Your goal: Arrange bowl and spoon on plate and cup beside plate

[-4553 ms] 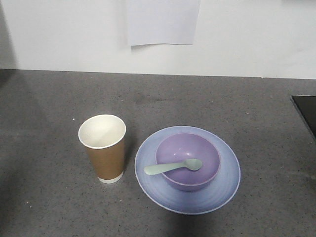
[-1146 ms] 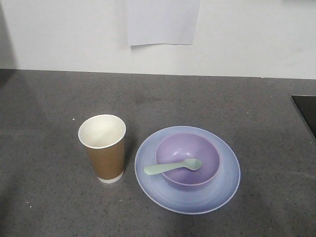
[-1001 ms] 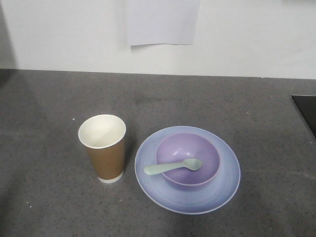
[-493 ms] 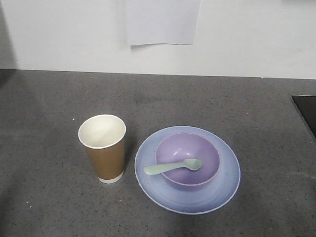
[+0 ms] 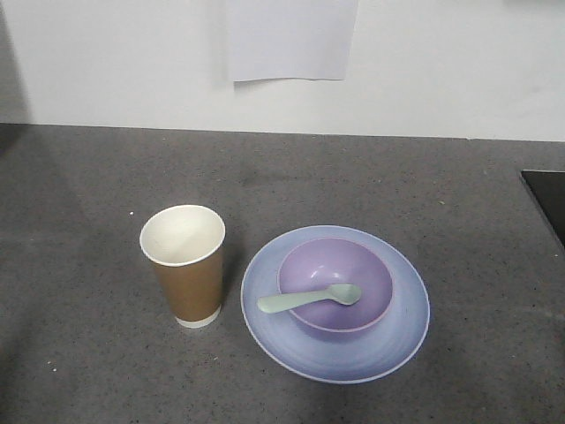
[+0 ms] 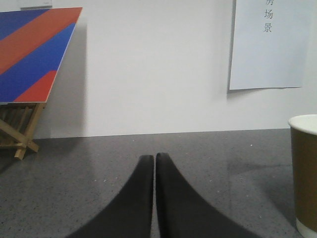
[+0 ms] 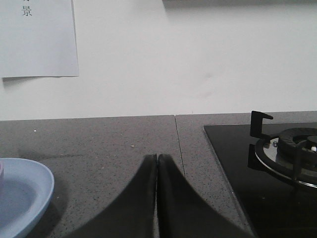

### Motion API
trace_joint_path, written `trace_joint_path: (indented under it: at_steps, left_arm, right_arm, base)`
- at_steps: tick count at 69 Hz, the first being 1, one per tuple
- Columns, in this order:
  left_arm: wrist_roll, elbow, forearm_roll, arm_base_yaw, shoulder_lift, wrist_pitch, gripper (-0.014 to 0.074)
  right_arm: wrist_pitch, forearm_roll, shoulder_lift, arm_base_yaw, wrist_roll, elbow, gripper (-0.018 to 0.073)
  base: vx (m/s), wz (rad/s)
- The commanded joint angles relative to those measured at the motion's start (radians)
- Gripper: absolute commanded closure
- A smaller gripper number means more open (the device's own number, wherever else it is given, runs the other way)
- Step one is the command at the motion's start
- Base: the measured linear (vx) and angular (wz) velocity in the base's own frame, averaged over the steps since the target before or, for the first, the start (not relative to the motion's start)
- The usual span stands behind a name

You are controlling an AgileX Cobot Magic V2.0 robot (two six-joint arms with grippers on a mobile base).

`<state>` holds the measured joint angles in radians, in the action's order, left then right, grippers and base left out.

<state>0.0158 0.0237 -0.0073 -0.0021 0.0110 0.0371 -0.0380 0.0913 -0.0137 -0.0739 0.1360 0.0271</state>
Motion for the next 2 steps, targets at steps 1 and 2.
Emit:
trace_joint_path:
  at_steps: [1,2]
  left_arm:
    - [0.000,-0.018,-0.008,0.002,0.014,0.076,0.0603]
    - [0.000,-0.018,-0.008,0.002,0.014,0.076,0.0603]
  right_arm:
    - [0.079,0.002,-0.007,0.001,0.003,0.011,0.0570]
    - [0.079,0.002,-0.007,0.001,0.003,0.011,0.0570]
  base:
    - [0.00,0.00]
    - [0.00,0.00]
